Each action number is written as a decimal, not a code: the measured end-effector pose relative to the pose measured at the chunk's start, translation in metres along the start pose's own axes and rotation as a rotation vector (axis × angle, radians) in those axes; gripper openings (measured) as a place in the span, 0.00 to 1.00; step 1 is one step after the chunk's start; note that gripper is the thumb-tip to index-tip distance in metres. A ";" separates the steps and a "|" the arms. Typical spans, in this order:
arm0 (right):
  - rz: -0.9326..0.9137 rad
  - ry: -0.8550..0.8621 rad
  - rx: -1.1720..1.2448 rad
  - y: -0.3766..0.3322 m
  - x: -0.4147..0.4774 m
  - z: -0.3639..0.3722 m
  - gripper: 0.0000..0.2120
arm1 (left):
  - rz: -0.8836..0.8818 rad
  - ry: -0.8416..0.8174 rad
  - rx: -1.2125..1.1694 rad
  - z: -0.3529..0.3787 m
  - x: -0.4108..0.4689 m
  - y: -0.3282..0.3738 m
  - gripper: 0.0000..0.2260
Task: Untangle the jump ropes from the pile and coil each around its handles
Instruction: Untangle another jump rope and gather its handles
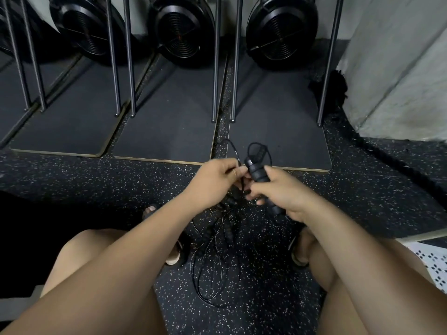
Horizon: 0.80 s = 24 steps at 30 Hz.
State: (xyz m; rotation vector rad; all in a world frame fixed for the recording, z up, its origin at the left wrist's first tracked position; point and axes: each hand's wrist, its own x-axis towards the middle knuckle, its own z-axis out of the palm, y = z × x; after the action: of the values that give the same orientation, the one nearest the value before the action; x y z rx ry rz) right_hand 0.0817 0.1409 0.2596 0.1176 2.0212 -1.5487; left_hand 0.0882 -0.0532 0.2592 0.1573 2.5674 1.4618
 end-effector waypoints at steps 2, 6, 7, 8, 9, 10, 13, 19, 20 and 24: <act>-0.005 -0.020 0.063 0.001 0.004 0.007 0.17 | 0.003 0.034 -0.103 -0.006 -0.002 0.004 0.12; -0.031 0.003 0.060 0.004 0.012 0.015 0.14 | -0.034 0.119 -0.359 -0.012 0.000 0.006 0.12; -0.046 0.024 0.012 0.006 0.013 0.018 0.13 | -0.037 0.153 -0.400 -0.014 0.001 0.006 0.12; -0.065 0.054 -0.049 0.008 0.013 0.021 0.12 | -0.041 0.182 -0.438 -0.017 0.002 0.006 0.12; -0.085 0.088 -0.107 0.009 0.014 0.023 0.12 | -0.043 0.209 -0.467 -0.019 0.002 0.006 0.12; -0.103 0.116 -0.143 0.009 0.014 0.025 0.13 | -0.049 0.232 -0.494 -0.021 0.004 0.005 0.12; -0.175 0.173 -0.128 0.005 0.012 0.028 0.12 | -0.082 0.311 -0.564 -0.025 0.007 0.001 0.13; -0.267 0.164 0.209 -0.017 -0.006 0.017 0.11 | -0.287 0.275 -0.442 -0.019 0.010 -0.001 0.15; -0.292 0.160 0.289 -0.022 -0.010 0.012 0.12 | -0.300 0.187 -0.428 -0.014 0.010 -0.001 0.14; -0.346 0.149 0.544 -0.037 -0.023 -0.012 0.12 | -0.299 -0.190 -0.315 0.011 0.004 -0.007 0.16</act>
State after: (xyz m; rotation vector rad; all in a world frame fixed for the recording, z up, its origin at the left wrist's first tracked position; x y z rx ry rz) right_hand 0.0809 0.1467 0.3041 0.0983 1.7362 -2.3469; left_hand 0.0867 -0.0467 0.2469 -0.1215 2.0749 1.6176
